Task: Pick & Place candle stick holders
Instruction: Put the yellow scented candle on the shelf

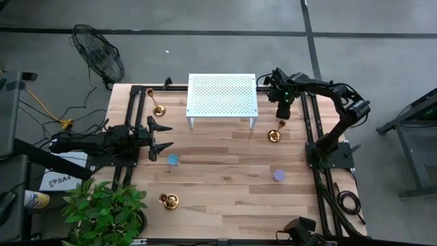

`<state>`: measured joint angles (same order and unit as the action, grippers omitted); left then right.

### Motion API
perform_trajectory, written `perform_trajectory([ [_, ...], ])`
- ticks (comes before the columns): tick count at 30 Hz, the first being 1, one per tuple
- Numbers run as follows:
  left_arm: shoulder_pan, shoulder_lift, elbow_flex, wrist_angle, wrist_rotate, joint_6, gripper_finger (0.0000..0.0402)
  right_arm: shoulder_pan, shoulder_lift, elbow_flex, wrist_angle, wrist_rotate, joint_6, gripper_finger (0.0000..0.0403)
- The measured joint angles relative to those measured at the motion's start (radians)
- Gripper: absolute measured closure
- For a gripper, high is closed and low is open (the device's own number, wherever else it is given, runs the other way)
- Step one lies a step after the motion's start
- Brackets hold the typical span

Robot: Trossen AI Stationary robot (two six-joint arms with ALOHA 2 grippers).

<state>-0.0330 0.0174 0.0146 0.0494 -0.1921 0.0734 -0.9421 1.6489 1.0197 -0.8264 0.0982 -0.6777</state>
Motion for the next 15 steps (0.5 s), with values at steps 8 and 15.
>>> perform_trajectory([
  [8, 0.000, 0.000, 0.000, 0.000, 0.000, 0.000, 0.0112, 0.000, -0.001, 0.000, 0.000, 0.000, 0.000, 0.0363],
  [15, 0.000, 0.000, 0.000, 0.000, 0.000, 0.000, 0.0112, 0.000, -0.002, 0.001, 0.000, 0.000, 0.001, 0.0397],
])
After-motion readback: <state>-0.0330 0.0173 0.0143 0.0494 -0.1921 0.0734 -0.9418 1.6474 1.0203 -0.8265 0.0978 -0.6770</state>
